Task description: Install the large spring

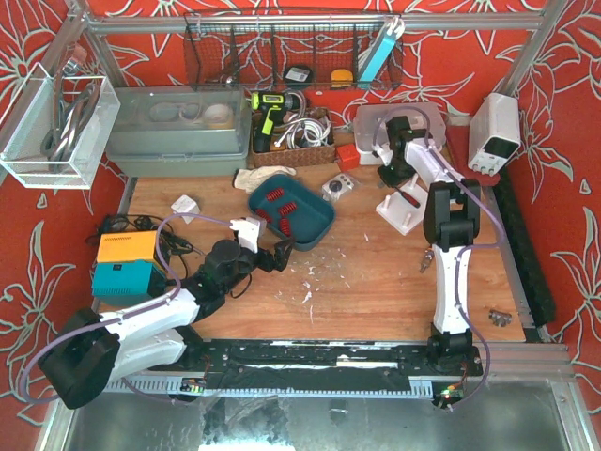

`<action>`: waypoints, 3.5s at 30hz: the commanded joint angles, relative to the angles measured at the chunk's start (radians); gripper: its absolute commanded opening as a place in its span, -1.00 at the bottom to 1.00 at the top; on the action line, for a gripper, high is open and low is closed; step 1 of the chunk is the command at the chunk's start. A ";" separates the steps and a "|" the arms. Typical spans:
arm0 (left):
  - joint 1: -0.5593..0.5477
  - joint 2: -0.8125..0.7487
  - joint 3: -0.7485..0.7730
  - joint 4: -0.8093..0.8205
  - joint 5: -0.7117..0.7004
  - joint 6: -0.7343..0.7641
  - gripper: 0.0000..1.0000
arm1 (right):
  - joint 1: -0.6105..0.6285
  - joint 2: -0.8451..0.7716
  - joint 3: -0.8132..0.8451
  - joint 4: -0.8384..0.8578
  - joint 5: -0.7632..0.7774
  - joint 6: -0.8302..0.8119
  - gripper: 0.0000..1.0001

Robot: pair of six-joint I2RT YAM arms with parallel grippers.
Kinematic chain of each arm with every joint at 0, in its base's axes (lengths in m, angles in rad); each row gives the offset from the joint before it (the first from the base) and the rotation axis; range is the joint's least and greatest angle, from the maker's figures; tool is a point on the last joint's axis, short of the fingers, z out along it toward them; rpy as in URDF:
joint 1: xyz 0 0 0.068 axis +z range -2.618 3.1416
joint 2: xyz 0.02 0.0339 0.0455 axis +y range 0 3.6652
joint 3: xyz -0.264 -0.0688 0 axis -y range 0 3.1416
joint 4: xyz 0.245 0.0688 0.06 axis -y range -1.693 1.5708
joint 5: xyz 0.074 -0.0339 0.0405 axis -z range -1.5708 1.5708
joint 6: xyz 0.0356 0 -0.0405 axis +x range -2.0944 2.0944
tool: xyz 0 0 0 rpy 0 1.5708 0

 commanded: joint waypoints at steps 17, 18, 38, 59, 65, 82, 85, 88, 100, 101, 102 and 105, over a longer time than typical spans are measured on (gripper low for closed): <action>-0.007 -0.013 -0.007 0.045 0.010 0.002 1.00 | -0.002 0.077 0.059 -0.072 0.065 -0.048 -0.64; -0.007 -0.012 -0.005 0.046 0.012 0.000 1.00 | -0.003 0.069 0.056 -0.070 0.062 -0.048 -0.70; -0.007 -0.055 -0.016 0.036 -0.007 -0.005 1.00 | 0.035 -0.314 -0.121 -0.040 0.100 0.094 -1.00; -0.007 -0.056 -0.018 0.014 -0.025 0.006 1.00 | 0.051 -0.931 -0.749 0.074 0.233 0.695 -1.00; -0.007 -0.054 -0.018 0.021 -0.017 0.004 1.00 | 0.051 -0.929 -0.867 0.056 0.224 0.973 -1.00; -0.007 -0.046 -0.017 0.023 -0.016 0.005 1.00 | 0.050 -0.768 -1.123 0.270 0.151 1.169 -0.66; -0.007 -0.047 -0.019 0.022 -0.015 0.005 1.00 | 0.050 -0.743 -1.122 0.269 0.164 1.168 -0.53; -0.007 -0.052 -0.019 0.021 -0.017 0.005 1.00 | 0.049 -0.731 -1.118 0.260 0.165 1.167 -0.40; -0.007 -0.039 -0.018 0.025 -0.018 0.000 1.00 | 0.053 -1.006 -1.138 0.183 0.127 1.040 -0.16; -0.007 -0.033 -0.015 0.024 -0.017 0.001 1.00 | 0.052 -1.041 -1.145 0.177 0.111 1.020 -0.11; -0.007 -0.030 -0.012 0.021 -0.017 0.002 1.00 | 0.053 -1.086 -1.154 0.173 0.096 0.993 -0.02; -0.008 -0.029 0.001 0.000 -0.027 0.006 1.00 | 0.055 -1.228 -1.208 0.197 0.045 0.922 0.42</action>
